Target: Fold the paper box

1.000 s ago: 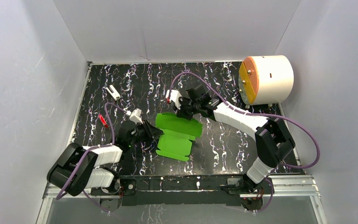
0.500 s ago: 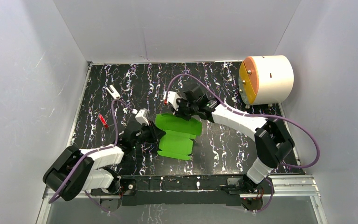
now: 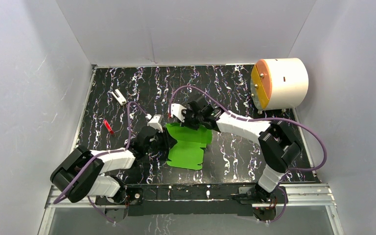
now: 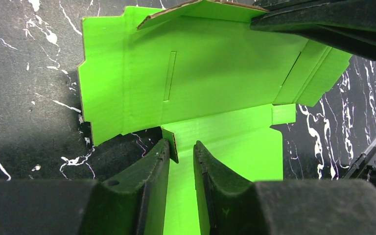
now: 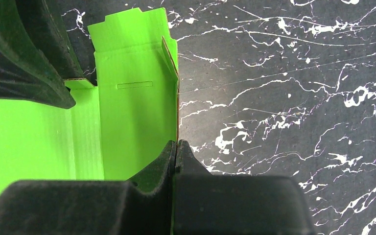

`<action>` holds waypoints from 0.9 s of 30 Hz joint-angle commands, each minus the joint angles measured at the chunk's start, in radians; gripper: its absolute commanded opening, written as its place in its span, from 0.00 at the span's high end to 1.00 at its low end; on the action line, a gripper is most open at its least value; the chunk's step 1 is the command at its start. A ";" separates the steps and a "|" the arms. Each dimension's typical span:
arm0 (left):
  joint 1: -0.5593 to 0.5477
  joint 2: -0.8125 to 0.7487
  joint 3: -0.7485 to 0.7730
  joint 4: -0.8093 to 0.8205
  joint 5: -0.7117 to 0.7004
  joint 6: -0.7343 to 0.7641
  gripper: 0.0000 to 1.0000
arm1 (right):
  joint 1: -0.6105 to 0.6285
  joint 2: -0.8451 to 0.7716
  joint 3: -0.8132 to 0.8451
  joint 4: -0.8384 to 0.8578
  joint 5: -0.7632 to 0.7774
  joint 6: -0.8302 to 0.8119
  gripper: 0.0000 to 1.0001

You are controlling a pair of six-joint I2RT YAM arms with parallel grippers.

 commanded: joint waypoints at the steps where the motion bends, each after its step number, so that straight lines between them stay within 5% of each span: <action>1: -0.025 0.015 0.053 0.022 -0.019 0.023 0.76 | 0.016 0.003 -0.011 0.076 0.012 -0.029 1.00; 8: -0.026 -0.003 0.049 0.047 0.000 -0.032 0.73 | 0.019 -0.024 -0.036 0.097 0.026 -0.069 1.00; 18: -0.011 0.136 0.125 0.137 0.041 -0.121 0.87 | 0.027 -0.057 -0.100 0.212 0.046 -0.190 1.00; 27: 0.072 0.075 0.080 0.140 0.067 -0.151 0.83 | 0.027 -0.061 -0.146 0.284 0.062 -0.256 1.00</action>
